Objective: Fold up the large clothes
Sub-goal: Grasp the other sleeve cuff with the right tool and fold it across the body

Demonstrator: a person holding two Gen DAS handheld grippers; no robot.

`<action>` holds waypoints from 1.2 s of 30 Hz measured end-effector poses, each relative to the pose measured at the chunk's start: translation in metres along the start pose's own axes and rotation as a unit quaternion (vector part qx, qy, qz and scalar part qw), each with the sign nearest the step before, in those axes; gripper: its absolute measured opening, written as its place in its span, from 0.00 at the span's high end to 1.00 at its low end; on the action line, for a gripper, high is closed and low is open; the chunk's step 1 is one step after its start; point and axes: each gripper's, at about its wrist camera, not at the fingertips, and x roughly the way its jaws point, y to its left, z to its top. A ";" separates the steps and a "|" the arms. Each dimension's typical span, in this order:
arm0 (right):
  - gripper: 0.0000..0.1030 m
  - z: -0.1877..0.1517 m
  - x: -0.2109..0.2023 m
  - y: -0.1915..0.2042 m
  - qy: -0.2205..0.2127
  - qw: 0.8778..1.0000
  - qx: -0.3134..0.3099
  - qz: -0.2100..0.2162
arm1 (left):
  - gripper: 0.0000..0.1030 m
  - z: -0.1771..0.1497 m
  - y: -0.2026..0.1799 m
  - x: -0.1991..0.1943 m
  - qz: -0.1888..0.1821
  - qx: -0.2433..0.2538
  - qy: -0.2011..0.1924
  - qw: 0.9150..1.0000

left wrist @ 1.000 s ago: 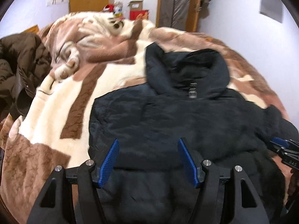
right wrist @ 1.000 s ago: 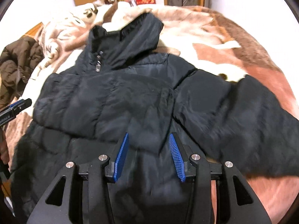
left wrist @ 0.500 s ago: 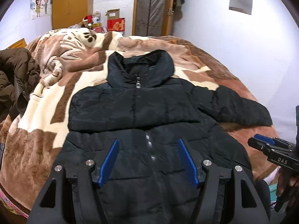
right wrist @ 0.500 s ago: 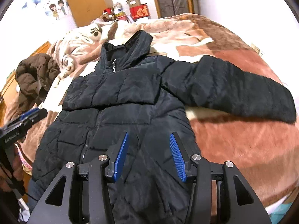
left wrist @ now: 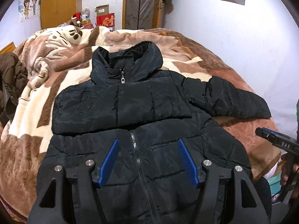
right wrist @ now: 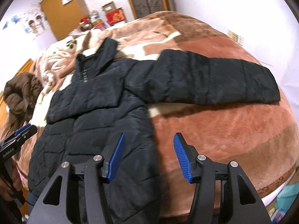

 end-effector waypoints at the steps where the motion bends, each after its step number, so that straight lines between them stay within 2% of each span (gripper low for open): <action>1: 0.47 0.002 0.004 -0.006 0.001 1.000 0.007 -0.004 | 0.34 0.001 0.000 0.006 0.000 0.001 0.003 1.000; 6: 0.46 0.016 0.028 -0.051 0.007 0.998 0.060 -0.030 | 0.34 0.013 0.011 0.047 0.003 -0.001 0.023 1.000; 9: 0.39 0.025 0.043 -0.086 0.011 0.994 0.105 -0.039 | 0.34 0.021 0.018 0.066 0.009 -0.001 0.028 1.000; 15: 0.39 0.035 0.070 -0.151 0.012 0.978 0.198 -0.056 | 0.34 0.033 0.035 0.095 0.017 -0.016 0.032 0.999; 22: 0.38 0.047 0.080 -0.191 -0.036 0.964 0.259 -0.041 | 0.34 0.033 0.046 0.118 0.025 -0.026 0.044 0.998; 26: 0.39 0.050 0.081 -0.196 -0.060 0.959 0.270 -0.054 | 0.34 0.033 0.052 0.127 0.031 -0.035 0.052 0.998; 27: 0.40 0.050 0.080 -0.196 -0.064 0.958 0.272 -0.057 | 0.34 0.033 0.054 0.128 0.033 -0.036 0.053 0.997; 31: 0.77 0.054 0.071 -0.198 -0.071 0.956 0.274 -0.072 | 0.34 0.034 0.060 0.125 0.036 -0.042 0.053 0.997; 34: 0.84 0.064 0.057 -0.185 -0.077 0.962 0.253 -0.070 | 0.35 0.034 0.064 0.117 0.035 -0.049 0.049 0.997; 36: 0.85 0.075 0.045 -0.170 -0.090 0.966 0.235 -0.063 | 0.35 0.035 0.066 0.111 0.036 -0.051 0.045 0.997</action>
